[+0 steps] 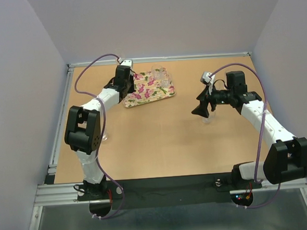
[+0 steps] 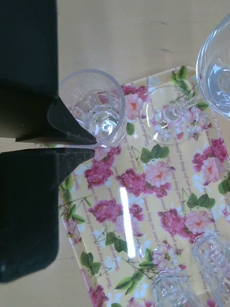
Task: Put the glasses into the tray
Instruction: Place the glass into the tray, then grab a glass with a robot arm
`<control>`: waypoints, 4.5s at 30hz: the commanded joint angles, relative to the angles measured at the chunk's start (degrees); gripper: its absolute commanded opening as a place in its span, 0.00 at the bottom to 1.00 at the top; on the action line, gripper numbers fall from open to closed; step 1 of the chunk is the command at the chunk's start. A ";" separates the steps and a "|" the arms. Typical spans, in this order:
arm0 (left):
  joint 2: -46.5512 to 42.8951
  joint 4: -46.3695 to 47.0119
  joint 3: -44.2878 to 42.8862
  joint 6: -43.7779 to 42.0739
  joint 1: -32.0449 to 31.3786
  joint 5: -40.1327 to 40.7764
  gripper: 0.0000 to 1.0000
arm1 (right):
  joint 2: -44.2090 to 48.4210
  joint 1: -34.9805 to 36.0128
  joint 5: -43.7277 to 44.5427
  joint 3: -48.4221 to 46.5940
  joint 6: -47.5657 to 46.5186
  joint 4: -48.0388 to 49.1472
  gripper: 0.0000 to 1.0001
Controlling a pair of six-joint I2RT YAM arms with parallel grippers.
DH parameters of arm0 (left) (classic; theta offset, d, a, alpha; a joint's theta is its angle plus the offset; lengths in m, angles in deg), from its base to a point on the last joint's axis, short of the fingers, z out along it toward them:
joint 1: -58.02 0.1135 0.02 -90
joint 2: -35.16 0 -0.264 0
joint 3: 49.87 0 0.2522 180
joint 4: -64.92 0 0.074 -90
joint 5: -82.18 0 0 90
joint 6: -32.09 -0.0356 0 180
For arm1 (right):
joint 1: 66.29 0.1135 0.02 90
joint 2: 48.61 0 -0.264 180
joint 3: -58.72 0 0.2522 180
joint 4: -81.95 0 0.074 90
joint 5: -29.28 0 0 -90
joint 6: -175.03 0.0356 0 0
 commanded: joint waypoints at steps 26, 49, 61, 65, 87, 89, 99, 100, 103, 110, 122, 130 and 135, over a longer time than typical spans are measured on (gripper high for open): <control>-0.58 -0.60 -6.79 -0.59 -0.36 3.67 0.54 | 2.27 -0.48 0.56 1.48 -1.16 2.10 0.91; -43.89 1.94 22.80 -4.98 2.19 1.82 0.88 | 6.05 -6.54 9.35 1.66 -1.43 2.18 0.91; -60.34 3.70 33.19 -6.65 2.01 4.02 0.96 | 3.07 -6.46 17.52 -4.39 5.43 -2.20 0.93; -61.85 4.85 33.90 -6.30 1.84 3.41 0.97 | 0.17 -6.54 21.04 -7.38 9.29 -4.84 0.93; -64.84 5.55 34.69 -5.42 1.66 2.61 0.97 | -19.95 -14.28 25.16 -22.94 19.84 -5.81 0.82; -64.66 5.55 34.78 -5.42 1.66 2.70 0.97 | -23.46 -14.28 25.79 -24.79 21.42 -5.90 0.74; -63.87 5.64 34.87 -5.51 1.66 3.23 0.97 | -30.24 -14.28 32.73 -29.45 24.59 -4.67 0.52; -63.78 5.64 34.87 -5.51 1.66 3.23 0.97 | -31.11 -14.28 33.43 -29.71 24.68 -4.67 0.51; -63.52 5.73 34.87 -5.51 1.66 3.23 0.97 | -32.70 -14.28 34.40 -30.33 24.42 -4.41 0.50; -63.52 5.73 35.04 -5.51 1.66 3.41 0.97 | -35.34 -14.28 34.40 -31.65 24.42 -4.23 0.36; -63.52 5.82 35.05 -5.51 1.66 3.67 0.97 | -34.82 -14.28 30.72 -31.39 19.07 -4.23 0.03; -63.78 5.99 35.22 -5.60 1.66 4.28 0.97 | -31.39 -13.23 21.40 -32.44 11.77 -4.49 0.00; -63.52 5.99 35.22 -5.69 1.66 4.64 0.97 | -30.68 -10.42 20.87 -34.99 9.57 -4.76 0.01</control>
